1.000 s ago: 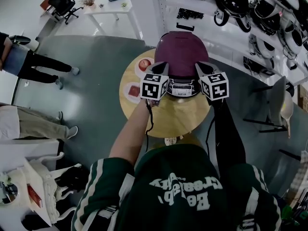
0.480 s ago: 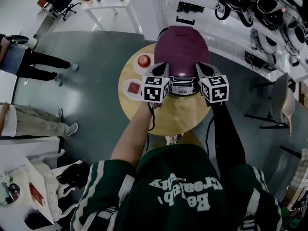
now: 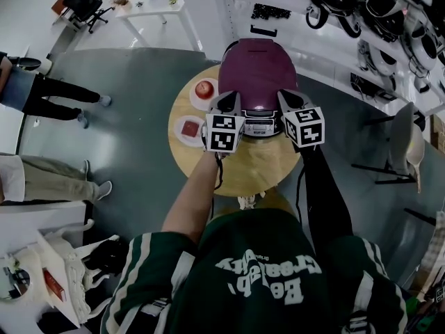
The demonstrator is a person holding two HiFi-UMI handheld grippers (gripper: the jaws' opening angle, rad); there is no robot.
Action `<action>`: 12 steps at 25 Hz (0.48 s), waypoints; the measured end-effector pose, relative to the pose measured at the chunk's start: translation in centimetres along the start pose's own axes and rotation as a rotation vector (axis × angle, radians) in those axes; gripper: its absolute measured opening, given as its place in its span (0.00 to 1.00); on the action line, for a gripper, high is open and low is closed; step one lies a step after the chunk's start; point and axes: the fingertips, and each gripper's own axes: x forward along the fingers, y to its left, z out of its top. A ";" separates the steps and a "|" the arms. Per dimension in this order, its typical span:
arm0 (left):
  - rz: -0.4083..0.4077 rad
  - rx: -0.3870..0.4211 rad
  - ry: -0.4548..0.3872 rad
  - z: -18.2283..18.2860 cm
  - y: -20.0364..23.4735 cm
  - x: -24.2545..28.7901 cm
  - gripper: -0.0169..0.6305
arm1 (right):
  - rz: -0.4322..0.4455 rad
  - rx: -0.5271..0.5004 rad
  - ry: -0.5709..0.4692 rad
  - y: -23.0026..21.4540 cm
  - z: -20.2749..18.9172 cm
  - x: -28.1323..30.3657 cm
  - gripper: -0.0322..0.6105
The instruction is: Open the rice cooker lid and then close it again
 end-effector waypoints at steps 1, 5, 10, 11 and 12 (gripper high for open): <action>-0.001 0.014 0.004 -0.1 0.0 0.1 0.02 | 0.006 -0.003 -0.003 0.0 0.1 0.0 0.06; 0.012 0.051 -0.052 1.5 0.1 -0.7 0.02 | 0.008 -0.044 -0.077 0.5 1.9 -0.9 0.06; 0.063 0.071 -0.166 5.0 0.5 -3.6 0.02 | -0.029 -0.010 -0.202 0.3 5.3 -3.5 0.06; 0.067 0.070 -0.182 5.6 0.5 -4.2 0.02 | -0.035 -0.003 -0.223 0.3 5.9 -4.1 0.06; 0.069 0.071 -0.198 6.2 0.5 -4.9 0.02 | -0.041 0.003 -0.243 0.3 6.4 -4.8 0.06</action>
